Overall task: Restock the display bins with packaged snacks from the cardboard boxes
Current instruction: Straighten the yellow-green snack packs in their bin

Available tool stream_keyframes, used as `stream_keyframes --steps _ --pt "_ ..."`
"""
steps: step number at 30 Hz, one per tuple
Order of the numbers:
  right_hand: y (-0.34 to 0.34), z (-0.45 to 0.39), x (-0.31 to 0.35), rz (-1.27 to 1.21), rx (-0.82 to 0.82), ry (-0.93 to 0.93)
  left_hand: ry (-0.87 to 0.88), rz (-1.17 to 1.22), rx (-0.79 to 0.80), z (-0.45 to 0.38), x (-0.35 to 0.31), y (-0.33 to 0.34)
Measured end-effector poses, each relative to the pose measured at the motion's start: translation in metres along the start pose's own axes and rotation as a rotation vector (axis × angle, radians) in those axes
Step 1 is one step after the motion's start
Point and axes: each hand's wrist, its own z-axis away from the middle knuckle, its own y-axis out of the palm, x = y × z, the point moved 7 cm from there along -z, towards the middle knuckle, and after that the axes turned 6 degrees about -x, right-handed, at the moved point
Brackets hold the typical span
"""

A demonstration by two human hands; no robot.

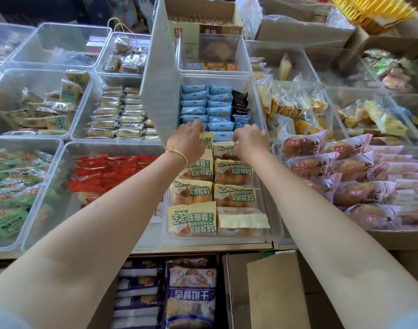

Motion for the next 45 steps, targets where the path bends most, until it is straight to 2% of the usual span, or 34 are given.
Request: stream_keyframes --steps 3,7,11,15,20,23,27,30,35,41,45 --pt "-0.009 -0.005 0.004 0.069 -0.084 -0.023 0.017 0.036 -0.007 0.003 0.003 0.001" --pt "-0.005 -0.015 0.004 -0.025 -0.006 0.05 0.075 -0.033 0.018 0.001 0.003 0.003" --pt "0.006 -0.024 -0.005 -0.259 0.098 0.139 0.075 -0.015 0.045 -0.003 0.004 0.002" --pt "0.012 -0.024 -0.008 -0.389 0.073 0.173 0.078 -0.02 0.056 -0.004 0.0 0.002" --pt "0.011 -0.02 -0.01 -0.431 -0.013 0.189 0.075 -0.069 0.179 0.001 0.0 0.016" --pt "0.01 -0.015 -0.013 -0.43 -0.046 0.201 0.069 -0.039 0.144 -0.002 -0.001 0.012" --pt "0.014 -0.013 -0.012 -0.381 0.018 0.188 0.046 -0.007 0.069 -0.013 -0.003 0.003" --pt "0.014 -0.013 -0.011 -0.375 0.031 0.168 0.0 -0.106 0.114 -0.021 0.0 0.012" --pt "0.023 -0.009 -0.009 -0.381 0.044 0.13 0.034 -0.414 0.228 -0.038 0.0 0.034" --pt "0.027 -0.007 -0.019 -0.483 -0.06 0.207 0.126 -0.484 0.242 -0.035 -0.013 0.054" --pt "0.028 -0.008 -0.017 -0.46 -0.029 0.179 0.101 -0.452 0.183 -0.041 -0.009 0.053"
